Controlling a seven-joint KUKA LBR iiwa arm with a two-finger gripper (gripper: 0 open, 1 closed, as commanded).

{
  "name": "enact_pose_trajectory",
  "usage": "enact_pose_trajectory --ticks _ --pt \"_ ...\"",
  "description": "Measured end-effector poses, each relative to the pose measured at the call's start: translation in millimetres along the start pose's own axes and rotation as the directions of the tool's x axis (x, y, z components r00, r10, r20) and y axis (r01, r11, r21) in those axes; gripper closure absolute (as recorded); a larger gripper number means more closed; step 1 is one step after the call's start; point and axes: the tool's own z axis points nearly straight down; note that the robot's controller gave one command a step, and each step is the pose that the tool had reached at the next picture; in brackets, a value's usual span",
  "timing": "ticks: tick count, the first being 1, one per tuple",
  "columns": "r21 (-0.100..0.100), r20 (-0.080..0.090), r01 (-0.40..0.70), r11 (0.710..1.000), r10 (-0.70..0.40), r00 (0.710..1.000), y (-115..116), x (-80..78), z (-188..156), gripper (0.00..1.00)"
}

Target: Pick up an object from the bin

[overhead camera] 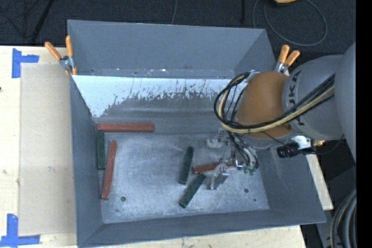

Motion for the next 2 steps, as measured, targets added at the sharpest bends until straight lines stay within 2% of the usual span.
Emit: enact_pose_trajectory --ticks 1,2 --pt "0.010 0.012 0.362 0.932 -0.362 0.932 29.7 4.0 -4.0 1.00" --pt "0.010 0.012 0.362 0.932 -0.363 0.932 29.7 4.0 -4.0 1.00"
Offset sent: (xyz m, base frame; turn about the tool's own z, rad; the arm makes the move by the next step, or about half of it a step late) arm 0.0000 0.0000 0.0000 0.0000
